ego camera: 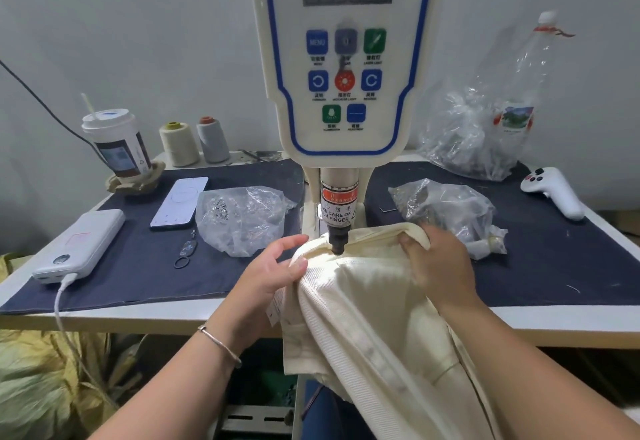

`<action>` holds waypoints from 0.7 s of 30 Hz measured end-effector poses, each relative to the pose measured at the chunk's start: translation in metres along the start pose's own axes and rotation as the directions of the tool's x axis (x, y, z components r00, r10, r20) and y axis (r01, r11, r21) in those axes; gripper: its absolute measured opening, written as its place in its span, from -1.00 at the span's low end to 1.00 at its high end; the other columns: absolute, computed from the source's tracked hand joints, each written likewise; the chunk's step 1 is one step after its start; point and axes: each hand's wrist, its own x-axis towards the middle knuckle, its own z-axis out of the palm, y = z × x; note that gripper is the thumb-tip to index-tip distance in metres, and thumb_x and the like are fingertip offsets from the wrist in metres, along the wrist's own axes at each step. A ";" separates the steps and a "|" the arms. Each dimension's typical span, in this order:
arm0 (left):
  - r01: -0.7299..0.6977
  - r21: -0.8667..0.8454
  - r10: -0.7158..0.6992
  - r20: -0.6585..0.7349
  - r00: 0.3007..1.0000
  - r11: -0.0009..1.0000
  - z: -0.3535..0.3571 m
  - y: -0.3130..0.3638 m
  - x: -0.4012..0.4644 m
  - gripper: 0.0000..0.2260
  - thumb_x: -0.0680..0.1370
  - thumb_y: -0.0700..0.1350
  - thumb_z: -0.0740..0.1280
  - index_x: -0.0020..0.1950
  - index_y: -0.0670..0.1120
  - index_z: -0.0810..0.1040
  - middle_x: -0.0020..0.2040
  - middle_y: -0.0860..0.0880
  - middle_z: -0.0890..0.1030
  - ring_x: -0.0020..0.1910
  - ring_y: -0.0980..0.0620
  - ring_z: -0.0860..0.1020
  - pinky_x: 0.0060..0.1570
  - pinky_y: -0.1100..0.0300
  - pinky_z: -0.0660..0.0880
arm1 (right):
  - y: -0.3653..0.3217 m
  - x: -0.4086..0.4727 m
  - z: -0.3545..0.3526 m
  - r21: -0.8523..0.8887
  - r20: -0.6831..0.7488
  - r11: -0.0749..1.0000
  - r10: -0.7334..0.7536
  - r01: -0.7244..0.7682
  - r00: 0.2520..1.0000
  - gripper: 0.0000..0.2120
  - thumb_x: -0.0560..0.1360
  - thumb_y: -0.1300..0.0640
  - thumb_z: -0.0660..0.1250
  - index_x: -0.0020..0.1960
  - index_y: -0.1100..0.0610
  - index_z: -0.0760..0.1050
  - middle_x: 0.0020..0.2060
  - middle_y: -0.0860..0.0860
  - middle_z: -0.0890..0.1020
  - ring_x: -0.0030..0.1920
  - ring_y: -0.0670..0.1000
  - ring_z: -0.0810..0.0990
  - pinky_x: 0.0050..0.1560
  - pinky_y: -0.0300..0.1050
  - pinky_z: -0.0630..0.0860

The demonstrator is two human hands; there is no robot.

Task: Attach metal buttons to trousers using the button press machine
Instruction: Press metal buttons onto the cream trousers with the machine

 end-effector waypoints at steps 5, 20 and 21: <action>-0.013 0.057 0.016 -0.056 0.998 0.998 -0.002 -0.001 0.000 -0.68 0.56 -0.14 0.39 0.31 -0.11 0.52 0.12 -0.17 0.68 0.09 -0.14 0.65 -0.04 0.08 0.58 | -0.001 0.008 -0.006 0.052 0.080 0.997 0.045 -0.049 0.996 -0.76 0.53 0.03 0.31 -0.23 0.17 0.53 -0.31 0.08 0.58 -0.20 0.15 0.52 -0.14 0.04 0.45; 0.069 -0.056 -0.066 0.062 0.996 0.996 -0.014 0.008 -0.008 -0.59 0.45 0.02 0.45 0.23 -0.15 0.62 0.14 -0.24 0.63 0.03 -0.14 0.61 -0.02 -0.04 0.60 | -0.013 0.012 -0.009 0.338 0.128 0.935 0.069 -0.109 0.989 -0.66 0.46 0.15 0.41 -0.31 0.39 0.43 -0.43 0.07 0.40 -0.37 -0.01 0.33 -0.34 -0.12 0.24; 0.056 -0.032 -0.056 0.005 0.998 0.998 -0.009 0.005 -0.007 -0.62 0.46 0.02 0.45 0.22 -0.12 0.63 0.16 -0.25 0.63 0.05 -0.15 0.59 0.00 -0.06 0.58 | -0.011 0.013 -0.007 0.348 0.115 0.931 0.071 -0.107 0.991 -0.68 0.47 0.16 0.41 -0.35 0.33 0.43 -0.44 0.05 0.41 -0.37 -0.02 0.34 -0.36 -0.14 0.25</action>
